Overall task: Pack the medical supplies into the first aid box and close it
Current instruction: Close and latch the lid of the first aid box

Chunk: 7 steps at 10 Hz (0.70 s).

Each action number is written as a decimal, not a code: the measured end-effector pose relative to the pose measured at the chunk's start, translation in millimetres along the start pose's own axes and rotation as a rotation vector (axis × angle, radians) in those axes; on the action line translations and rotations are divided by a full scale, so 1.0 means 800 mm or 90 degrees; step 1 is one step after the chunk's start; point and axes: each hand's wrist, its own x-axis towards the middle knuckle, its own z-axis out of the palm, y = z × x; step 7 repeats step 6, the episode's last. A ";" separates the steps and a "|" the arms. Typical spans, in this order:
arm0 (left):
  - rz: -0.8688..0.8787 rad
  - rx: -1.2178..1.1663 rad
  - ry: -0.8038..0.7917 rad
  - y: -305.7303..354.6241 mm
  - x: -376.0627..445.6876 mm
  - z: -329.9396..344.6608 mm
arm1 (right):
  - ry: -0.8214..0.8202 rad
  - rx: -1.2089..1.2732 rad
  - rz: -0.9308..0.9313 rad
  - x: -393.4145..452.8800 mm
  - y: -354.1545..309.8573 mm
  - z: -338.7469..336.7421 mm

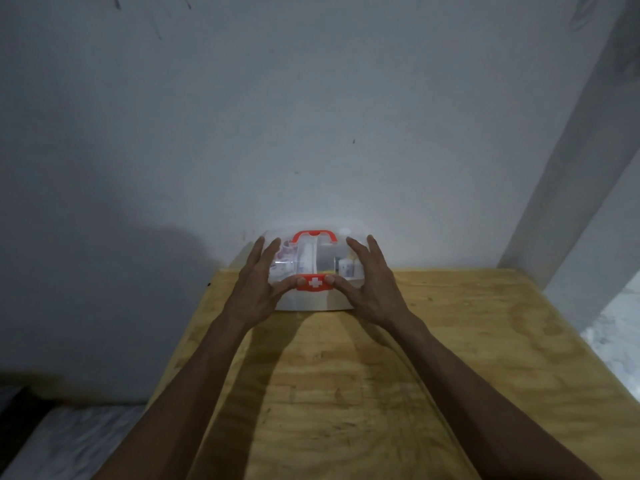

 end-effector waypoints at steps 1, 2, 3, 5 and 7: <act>-0.004 0.000 -0.002 0.003 0.000 -0.001 | 0.003 -0.002 0.003 0.000 -0.001 0.002; 0.002 0.005 -0.007 0.005 0.000 -0.002 | -0.005 0.000 0.008 -0.001 -0.004 0.000; -0.021 0.043 -0.021 0.004 0.001 -0.002 | -0.021 -0.021 0.022 -0.001 -0.011 -0.007; -0.040 0.192 0.036 0.016 -0.006 -0.003 | -0.059 -0.052 0.056 -0.020 -0.029 -0.023; -0.039 0.152 0.044 0.036 -0.019 -0.016 | -0.026 -0.043 0.026 -0.048 -0.035 -0.040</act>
